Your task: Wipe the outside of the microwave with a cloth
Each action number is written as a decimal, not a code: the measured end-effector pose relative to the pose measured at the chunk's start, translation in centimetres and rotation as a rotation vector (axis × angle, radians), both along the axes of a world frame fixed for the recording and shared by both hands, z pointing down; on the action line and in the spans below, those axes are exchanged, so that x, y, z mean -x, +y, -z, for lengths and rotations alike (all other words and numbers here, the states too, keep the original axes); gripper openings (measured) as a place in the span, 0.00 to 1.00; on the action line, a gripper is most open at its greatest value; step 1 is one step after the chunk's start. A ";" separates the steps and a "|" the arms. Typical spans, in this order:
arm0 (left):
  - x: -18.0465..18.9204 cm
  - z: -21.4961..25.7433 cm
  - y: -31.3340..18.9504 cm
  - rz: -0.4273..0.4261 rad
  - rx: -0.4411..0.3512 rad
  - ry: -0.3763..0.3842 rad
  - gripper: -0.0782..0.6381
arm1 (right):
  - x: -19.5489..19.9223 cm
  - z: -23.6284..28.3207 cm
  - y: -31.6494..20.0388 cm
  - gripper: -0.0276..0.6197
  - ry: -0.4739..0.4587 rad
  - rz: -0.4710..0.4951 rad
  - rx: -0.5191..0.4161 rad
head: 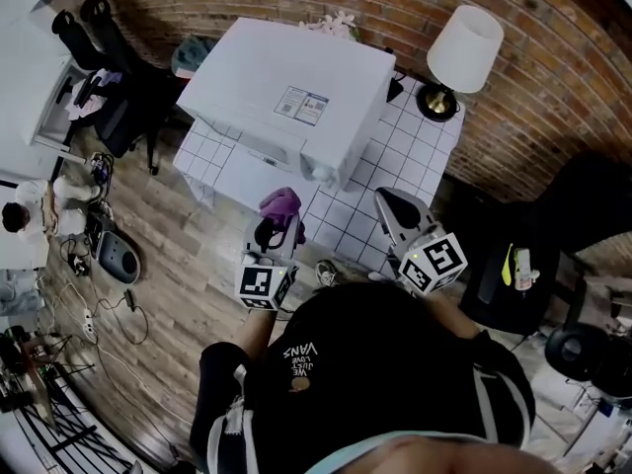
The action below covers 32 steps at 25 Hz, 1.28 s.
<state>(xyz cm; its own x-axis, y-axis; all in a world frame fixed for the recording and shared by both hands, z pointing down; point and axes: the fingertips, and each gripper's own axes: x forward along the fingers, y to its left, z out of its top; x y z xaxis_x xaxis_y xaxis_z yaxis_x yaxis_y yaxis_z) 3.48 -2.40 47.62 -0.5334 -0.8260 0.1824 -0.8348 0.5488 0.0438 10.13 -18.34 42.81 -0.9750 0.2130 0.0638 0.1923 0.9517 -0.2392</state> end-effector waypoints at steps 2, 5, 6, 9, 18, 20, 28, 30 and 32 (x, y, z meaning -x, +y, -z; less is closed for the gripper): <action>0.5 0.6 0.5 -0.004 -0.012 -0.014 0.31 | 0.1 0.2 0.4 0.04 -0.009 -0.018 -0.009; 0.9 1.4 0.8 -0.024 -0.007 -0.056 0.31 | 0.0 0.2 0.7 0.04 -0.015 -0.041 -0.023; 1.0 1.6 0.9 -0.030 -0.006 -0.069 0.31 | -0.1 0.1 0.8 0.04 -0.016 -0.048 -0.031; 1.4 2.3 0.6 -0.043 -0.021 -0.089 0.31 | -0.3 0.2 0.6 0.04 -0.014 -0.071 -0.070; 1.6 2.2 0.3 -0.049 -0.039 -0.080 0.31 | -0.6 -0.1 0.3 0.04 -0.003 -0.098 -0.099; 1.6 2.1 0.5 -0.046 -0.035 -0.083 0.31 | -0.5 0.0 0.4 0.04 -0.001 -0.101 -0.103; 1.1 2.0 0.5 -0.056 -0.038 -0.073 0.31 | -0.3 -0.2 1.1 0.04 0.012 -0.097 -0.138; 0.9 1.8 0.5 -0.060 -0.037 -0.064 0.31 | -0.3 -0.3 1.2 0.04 0.014 -0.096 -0.137; 0.7 1.5 0.6 -0.062 -0.037 -0.054 0.31 | -0.3 -0.4 1.3 0.04 0.016 -0.094 -0.138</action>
